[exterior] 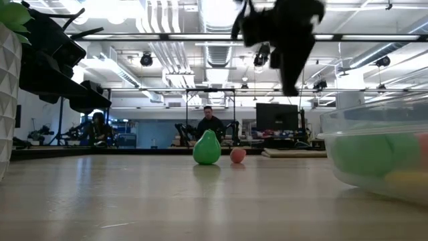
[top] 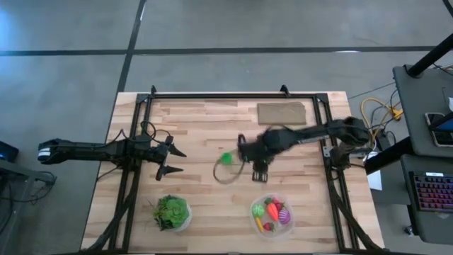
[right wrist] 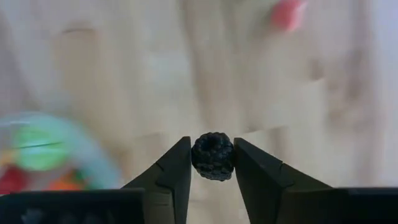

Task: Pick and placing Produce into tupperware
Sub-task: Put the black berry into the transparent container, then put the pink peach into the transparent container

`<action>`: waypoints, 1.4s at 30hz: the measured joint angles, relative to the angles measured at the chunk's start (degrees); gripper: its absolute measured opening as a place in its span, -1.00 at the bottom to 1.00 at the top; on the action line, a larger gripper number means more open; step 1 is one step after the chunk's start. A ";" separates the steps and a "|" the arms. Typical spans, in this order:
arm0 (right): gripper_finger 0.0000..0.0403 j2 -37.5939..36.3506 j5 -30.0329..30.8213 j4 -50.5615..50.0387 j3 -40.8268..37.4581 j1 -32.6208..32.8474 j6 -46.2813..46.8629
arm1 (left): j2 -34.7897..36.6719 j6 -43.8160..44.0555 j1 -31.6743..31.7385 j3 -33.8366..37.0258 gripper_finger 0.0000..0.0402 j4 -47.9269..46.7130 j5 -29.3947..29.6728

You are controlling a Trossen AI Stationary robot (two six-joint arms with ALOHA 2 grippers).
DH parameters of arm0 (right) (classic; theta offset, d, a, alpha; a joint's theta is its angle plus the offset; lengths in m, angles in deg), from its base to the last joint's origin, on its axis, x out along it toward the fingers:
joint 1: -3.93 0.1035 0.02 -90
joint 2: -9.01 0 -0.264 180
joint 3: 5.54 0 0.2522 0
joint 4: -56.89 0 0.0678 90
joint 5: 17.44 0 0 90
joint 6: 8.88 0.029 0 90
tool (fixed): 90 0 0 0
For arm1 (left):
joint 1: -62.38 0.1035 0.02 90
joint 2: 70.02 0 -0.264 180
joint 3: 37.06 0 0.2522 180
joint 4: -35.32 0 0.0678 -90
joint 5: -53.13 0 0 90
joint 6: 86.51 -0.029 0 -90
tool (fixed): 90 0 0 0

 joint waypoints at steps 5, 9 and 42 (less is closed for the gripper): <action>-0.48 0.01 -0.04 2.17 -0.01 11.39 20.01 | 0.00 0.00 0.01 0.00 0.41 0.01 0.01; -0.48 2.32 0.45 4.63 -0.03 19.16 34.31 | 0.00 -0.01 0.00 -0.02 0.41 0.03 0.02; 0.01 12.68 9.09 7.90 7.75 27.47 55.76 | 0.00 -0.01 0.01 0.00 0.41 0.00 0.02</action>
